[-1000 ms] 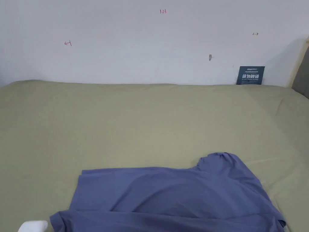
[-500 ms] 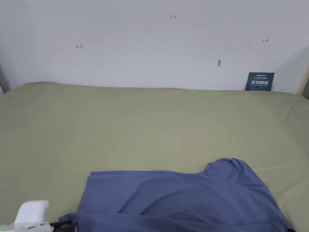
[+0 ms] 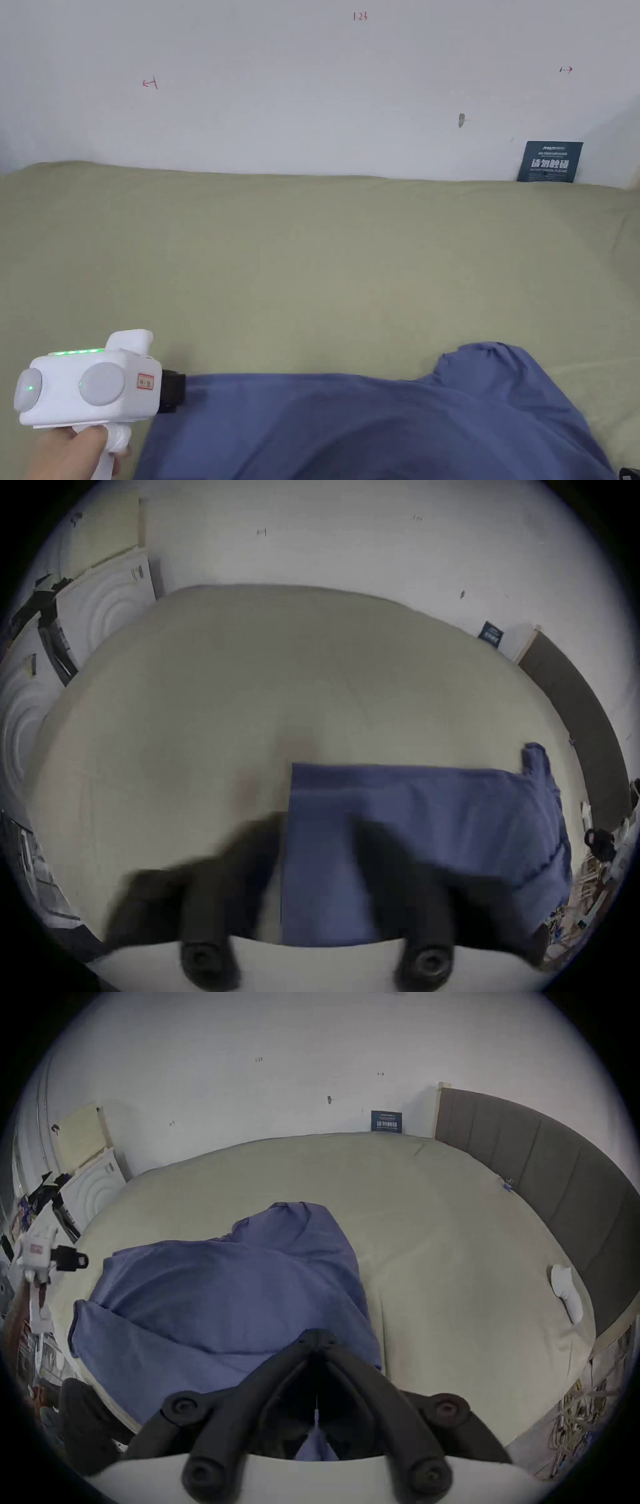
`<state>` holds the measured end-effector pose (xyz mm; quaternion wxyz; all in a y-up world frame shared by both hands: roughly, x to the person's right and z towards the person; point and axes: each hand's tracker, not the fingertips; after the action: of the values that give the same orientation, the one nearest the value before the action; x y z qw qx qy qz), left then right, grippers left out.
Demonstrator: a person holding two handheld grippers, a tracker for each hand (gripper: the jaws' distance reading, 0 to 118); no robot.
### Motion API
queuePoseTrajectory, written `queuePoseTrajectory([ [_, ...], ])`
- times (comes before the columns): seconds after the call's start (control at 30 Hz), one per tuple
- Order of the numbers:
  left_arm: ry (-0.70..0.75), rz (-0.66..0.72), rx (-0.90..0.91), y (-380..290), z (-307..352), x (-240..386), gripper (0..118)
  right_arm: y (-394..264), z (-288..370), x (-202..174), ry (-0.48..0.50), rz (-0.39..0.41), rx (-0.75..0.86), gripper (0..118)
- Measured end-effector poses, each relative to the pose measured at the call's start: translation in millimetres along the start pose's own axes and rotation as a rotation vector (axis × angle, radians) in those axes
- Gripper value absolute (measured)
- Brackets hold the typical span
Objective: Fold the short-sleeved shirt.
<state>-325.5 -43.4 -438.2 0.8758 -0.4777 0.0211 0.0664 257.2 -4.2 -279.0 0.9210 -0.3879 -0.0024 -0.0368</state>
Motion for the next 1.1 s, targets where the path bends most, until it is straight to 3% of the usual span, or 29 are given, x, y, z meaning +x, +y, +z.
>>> queuePoseTrajectory([
  [0.03,0.019,-0.001,-0.013,4,-11,3,115,3,-5,0,0.0,-0.001,-0.005,2],
  [0.13,0.042,-0.025,-0.035,13,-36,5,118,8,-19,2,-0.002,0.009,-0.018,2],
  [0.2,0.043,-0.026,-0.066,16,-51,8,114,9,-27,4,-0.002,0.014,-0.023,2],
  [0.23,0.071,-0.036,-0.104,15,-56,9,104,10,-30,4,-0.002,0.016,-0.027,2],
  [0.37,0.091,-0.062,-0.085,10,-45,15,93,16,-41,9,-0.002,0.018,-0.032,2],
  [0.4,0.078,-0.08,-0.063,9,-40,14,82,20,-43,10,-0.001,0.017,-0.029,2],
  [0.5,0.018,-0.087,-0.043,4,-23,17,0,41,-54,12,0.004,0.018,-0.011,2],
  [0.6,0.037,-0.094,-0.052,2,-24,23,1,73,-77,15,-0.003,0.039,-0.009,2],
  [0.7,0.036,-0.084,-0.051,3,-24,23,1,100,-110,23,0.022,0.006,-0.067,3],
  [0.73,0.034,-0.081,-0.052,3,-24,23,1,106,-123,25,0.03,0.005,-0.106,11],
  [0.77,0.032,-0.08,-0.051,2,-23,23,1,110,-137,28,0.035,0.006,-0.153,36],
  [0.8,0.028,-0.079,-0.052,2,-22,23,1,112,-149,30,0.015,0.009,-0.202,76],
  [0.83,0.025,-0.077,-0.054,4,-24,21,1,112,-160,32,0.007,0.021,-0.253,100],
  [1.07,0.012,-0.058,-0.054,3,-25,19,1,101,-183,39,-0.008,0.034,-0.319,99],
  [1.1,0.014,-0.06,-0.053,5,-26,18,1,100,-184,40,-0.013,0.039,-0.324,94],
])
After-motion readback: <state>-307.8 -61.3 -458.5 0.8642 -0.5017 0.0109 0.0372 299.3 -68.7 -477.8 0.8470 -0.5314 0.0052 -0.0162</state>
